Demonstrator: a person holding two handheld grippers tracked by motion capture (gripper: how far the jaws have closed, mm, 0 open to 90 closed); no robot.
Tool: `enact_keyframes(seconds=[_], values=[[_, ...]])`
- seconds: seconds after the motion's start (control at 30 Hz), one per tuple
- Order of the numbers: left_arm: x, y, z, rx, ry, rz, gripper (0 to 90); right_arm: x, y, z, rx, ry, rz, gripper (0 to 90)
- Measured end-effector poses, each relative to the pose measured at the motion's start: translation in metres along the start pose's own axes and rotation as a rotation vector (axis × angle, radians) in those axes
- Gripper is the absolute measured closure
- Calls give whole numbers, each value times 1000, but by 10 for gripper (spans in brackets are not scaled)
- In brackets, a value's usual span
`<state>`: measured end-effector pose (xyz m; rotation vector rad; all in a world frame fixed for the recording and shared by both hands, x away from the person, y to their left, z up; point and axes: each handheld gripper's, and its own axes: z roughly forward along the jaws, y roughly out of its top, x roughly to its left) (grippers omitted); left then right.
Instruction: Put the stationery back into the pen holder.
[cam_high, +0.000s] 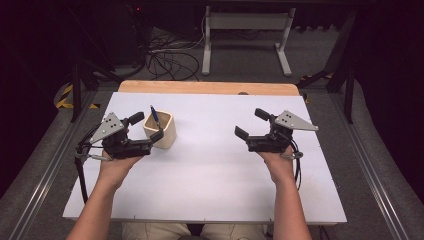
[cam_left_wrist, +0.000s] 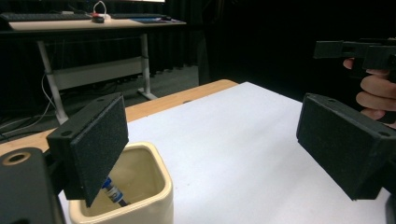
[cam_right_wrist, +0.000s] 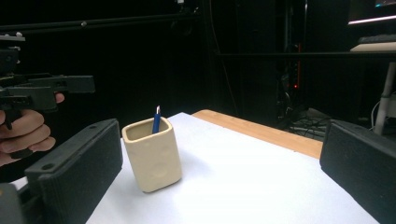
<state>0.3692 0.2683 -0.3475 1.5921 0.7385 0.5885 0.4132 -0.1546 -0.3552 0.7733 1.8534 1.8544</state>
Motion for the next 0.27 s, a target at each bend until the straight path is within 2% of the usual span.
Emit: enact_keyframes(seconds=[0.27], values=[[3,2,-4,-5,4,2,101,-8,3,-16,-25,-29,8,0]])
